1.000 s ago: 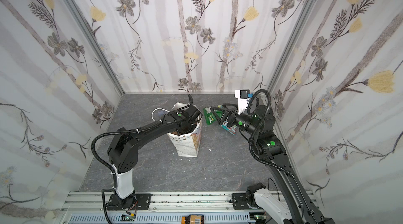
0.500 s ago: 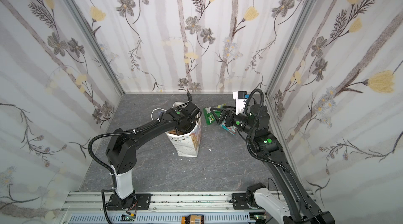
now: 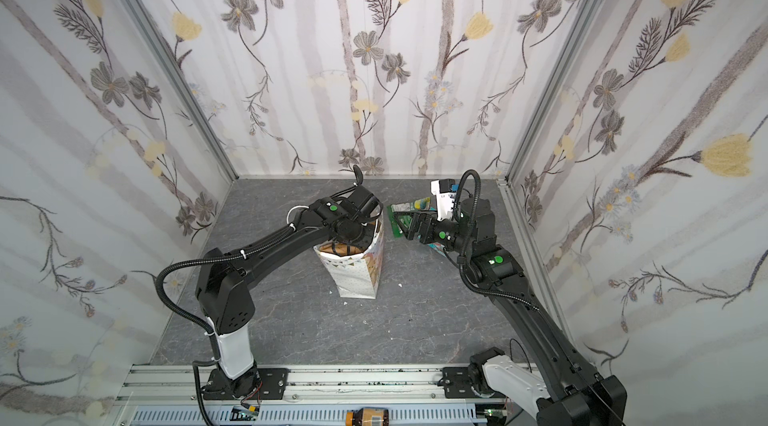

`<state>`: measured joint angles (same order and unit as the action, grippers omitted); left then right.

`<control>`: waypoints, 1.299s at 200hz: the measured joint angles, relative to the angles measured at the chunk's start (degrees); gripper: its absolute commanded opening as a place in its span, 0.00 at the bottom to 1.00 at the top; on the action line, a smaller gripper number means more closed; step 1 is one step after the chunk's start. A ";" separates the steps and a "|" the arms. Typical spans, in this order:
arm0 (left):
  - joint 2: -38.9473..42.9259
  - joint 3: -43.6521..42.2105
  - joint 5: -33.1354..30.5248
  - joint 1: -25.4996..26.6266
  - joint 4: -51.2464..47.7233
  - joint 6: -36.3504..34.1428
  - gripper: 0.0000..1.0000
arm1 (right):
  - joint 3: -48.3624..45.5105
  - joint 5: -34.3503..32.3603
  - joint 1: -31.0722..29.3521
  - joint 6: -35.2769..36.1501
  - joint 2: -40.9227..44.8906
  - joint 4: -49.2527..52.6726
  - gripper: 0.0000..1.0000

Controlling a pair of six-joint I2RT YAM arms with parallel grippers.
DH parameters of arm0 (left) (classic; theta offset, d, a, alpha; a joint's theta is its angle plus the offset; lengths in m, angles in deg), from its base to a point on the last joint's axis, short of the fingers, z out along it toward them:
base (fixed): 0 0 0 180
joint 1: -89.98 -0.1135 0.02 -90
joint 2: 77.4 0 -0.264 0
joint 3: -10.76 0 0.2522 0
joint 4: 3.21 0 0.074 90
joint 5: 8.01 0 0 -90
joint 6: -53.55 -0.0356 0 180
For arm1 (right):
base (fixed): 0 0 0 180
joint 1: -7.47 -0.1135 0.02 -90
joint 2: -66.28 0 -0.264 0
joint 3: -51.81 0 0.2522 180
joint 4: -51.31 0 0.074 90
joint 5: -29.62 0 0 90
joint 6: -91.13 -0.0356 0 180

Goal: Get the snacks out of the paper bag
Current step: 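Grasp the brown kraft paper inside the bag with the left gripper, then lift the brown paper up while right gripper moves in to grasp it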

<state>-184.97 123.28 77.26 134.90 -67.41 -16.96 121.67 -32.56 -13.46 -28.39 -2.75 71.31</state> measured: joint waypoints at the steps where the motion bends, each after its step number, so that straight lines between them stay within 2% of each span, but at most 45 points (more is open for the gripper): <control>1: 0.02 0.02 0.00 0.00 -0.02 0.00 0.00 | 0.00 0.00 0.00 0.00 -0.02 0.00 1.00; 260: 4.09 13.40 -6.19 0.15 -8.04 -3.32 0.00 | 0.39 -2.89 -0.66 1.53 0.72 1.81 1.00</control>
<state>-180.88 136.68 71.07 135.06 -75.45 -20.29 122.06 -35.45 -14.11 -26.86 -2.03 73.12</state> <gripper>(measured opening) 0.051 0.995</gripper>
